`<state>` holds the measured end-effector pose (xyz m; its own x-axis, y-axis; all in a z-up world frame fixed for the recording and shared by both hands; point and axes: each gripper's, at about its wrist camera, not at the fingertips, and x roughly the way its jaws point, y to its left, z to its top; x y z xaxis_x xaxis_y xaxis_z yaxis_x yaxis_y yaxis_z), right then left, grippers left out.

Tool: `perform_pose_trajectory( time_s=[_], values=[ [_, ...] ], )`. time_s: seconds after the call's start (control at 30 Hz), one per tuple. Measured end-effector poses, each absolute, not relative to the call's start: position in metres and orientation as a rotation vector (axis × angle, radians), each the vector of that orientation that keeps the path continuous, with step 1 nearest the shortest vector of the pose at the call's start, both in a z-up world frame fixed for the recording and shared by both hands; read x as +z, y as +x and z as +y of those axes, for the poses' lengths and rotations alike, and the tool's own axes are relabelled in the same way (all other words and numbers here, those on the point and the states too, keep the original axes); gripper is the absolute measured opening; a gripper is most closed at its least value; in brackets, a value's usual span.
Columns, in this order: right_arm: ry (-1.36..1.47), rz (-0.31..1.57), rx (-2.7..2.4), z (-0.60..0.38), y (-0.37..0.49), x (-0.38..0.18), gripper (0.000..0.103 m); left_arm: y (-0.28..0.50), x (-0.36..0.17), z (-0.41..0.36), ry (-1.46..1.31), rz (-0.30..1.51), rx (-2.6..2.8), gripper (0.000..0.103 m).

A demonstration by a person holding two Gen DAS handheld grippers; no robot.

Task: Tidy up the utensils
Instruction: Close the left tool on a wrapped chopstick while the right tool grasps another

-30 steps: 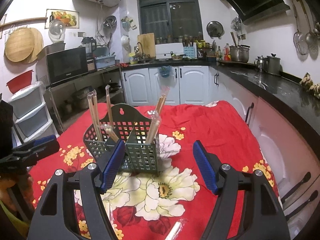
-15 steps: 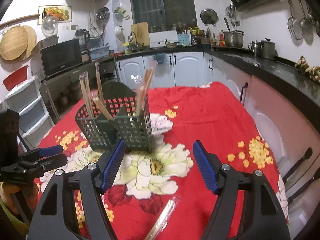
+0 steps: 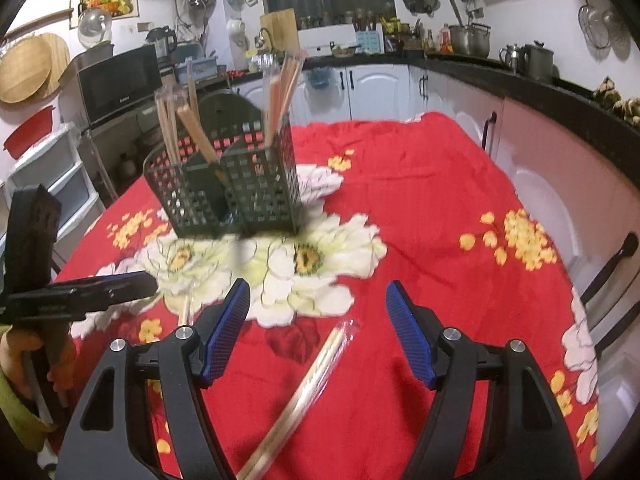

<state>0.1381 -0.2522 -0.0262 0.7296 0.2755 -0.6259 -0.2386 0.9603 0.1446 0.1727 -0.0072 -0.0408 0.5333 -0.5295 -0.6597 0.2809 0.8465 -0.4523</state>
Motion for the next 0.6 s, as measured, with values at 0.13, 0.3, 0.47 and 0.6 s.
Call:
perform_pose_trajectory(
  time_s=[0.13,0.3,0.47,0.6],
  values=[
    [0.045,0.737,0.297,-0.249,0.138,-0.036,0.068,0.176,-0.051,-0.009,-0.325,0.924,-0.498,0.062],
    [0.03,0.798,0.308,-0.244,0.145,-0.047,0.068,0.182,-0.057,-0.013,-0.329,0.955,-0.511,0.058],
    [0.05,0.874,0.321,-0.245,0.158,-0.062,0.063,0.191,-0.063,-0.022,-0.295,0.994,-0.485,0.051],
    [0.073,0.962,0.317,-0.247,0.173,-0.077,0.058,0.195,-0.064,-0.028,-0.253,1.001,-0.449,0.044]
  ],
)
